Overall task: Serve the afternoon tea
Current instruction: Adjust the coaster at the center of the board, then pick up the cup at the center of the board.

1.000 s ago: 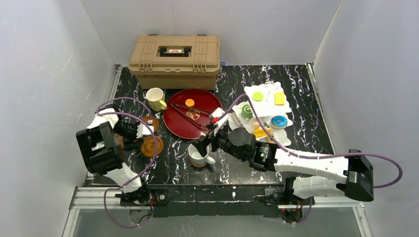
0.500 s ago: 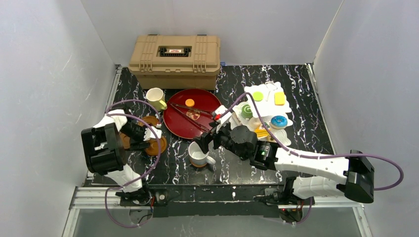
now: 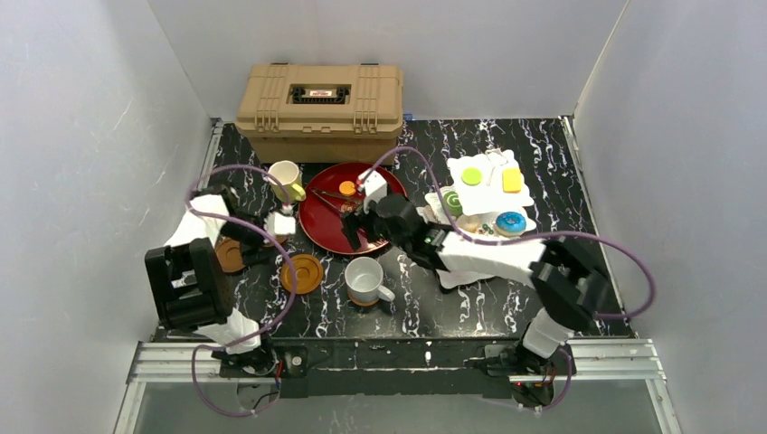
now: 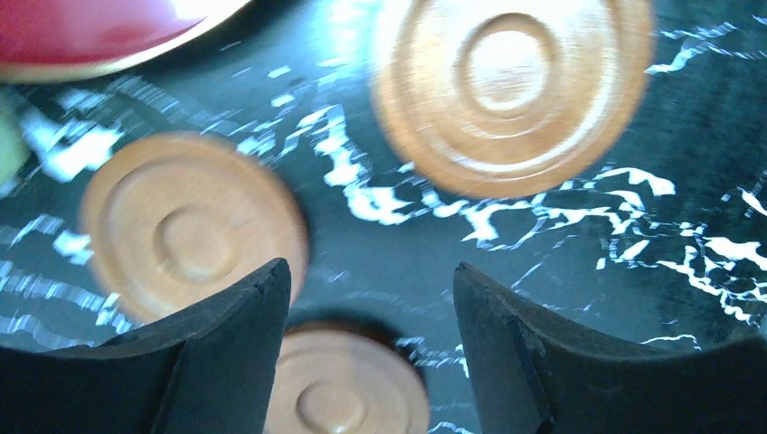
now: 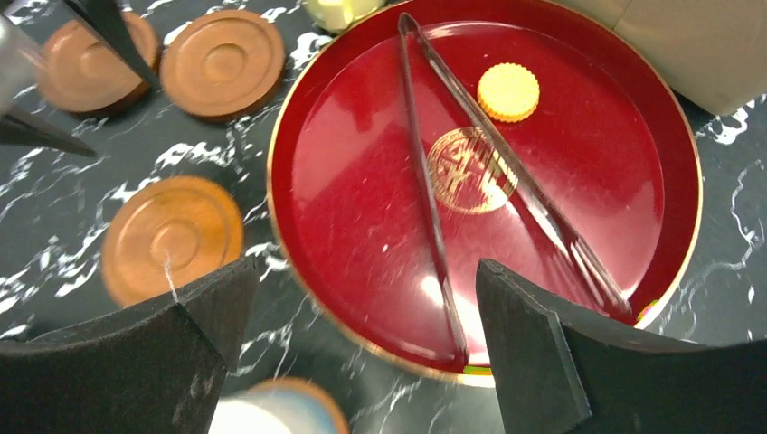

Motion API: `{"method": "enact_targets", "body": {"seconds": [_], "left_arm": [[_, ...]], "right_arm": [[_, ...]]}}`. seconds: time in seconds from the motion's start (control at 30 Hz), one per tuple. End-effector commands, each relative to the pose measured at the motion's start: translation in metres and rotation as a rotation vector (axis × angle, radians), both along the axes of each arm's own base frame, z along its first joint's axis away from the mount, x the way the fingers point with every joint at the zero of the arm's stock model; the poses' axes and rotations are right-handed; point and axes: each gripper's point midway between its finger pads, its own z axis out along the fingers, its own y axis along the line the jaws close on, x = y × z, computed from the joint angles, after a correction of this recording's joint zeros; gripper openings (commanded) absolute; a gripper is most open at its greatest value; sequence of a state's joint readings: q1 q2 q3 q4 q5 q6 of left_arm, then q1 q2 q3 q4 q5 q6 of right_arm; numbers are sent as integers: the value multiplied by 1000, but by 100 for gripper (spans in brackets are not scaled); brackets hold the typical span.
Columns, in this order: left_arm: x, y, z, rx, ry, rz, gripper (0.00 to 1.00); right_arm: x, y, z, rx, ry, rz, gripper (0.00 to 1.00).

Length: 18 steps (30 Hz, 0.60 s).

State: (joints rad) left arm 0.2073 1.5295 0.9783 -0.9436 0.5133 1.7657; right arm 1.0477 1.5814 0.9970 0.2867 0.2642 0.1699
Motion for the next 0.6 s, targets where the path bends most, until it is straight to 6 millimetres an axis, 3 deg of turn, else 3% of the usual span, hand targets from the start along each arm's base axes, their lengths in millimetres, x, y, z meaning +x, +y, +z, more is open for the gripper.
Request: {"method": "enact_targets", "body": {"seconds": [0.0,0.1,0.17,0.27,0.4,0.57], "left_arm": [[41,21,40,-147,-5,310,66],[59,37,53,-232,17,475,67],[65,46,56,-263,29,544,68],[69,53,53,-275,35,592,69],[71,58,49,-276,43,622,69],[75,62,52,-320,69,660,69]], "right_arm": [[48,43,21,81,-45,33,98],[69,75,13,69,-44,58,98],[79,95,-3,59,-23,84,98],[89,119,-2,83,-28,111,98],[101,139,-13,82,-23,114,98],[112,158,-26,96,-53,106,92]]}}
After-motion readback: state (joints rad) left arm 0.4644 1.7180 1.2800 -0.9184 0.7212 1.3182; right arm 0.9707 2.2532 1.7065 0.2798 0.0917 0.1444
